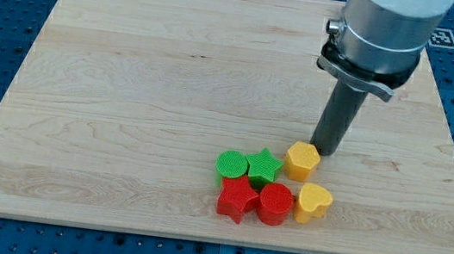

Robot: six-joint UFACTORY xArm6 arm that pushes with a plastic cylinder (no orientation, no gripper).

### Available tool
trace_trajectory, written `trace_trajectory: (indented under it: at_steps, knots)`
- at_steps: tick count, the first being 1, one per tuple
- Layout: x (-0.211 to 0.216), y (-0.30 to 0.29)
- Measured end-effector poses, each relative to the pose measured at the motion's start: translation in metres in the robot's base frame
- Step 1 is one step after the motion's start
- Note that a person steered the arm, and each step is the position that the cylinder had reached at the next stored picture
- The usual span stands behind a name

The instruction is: Slide the blue triangle to the blue cube

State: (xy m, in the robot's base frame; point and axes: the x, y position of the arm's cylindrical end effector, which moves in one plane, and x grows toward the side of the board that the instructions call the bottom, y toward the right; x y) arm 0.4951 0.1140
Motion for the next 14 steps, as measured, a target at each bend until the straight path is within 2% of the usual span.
trace_trajectory:
  at_steps: [2,3,4,5,6,7,11,14]
  knots:
    - [0.030,-0.014]
    - [0.031,-0.014]
    - [-0.019,-0.028]
    - [-0.074,-0.072]
    - [-0.144,-0.101]
    - [-0.202,-0.101]
    - [-0.303,-0.014]
    - [-0.303,0.074]
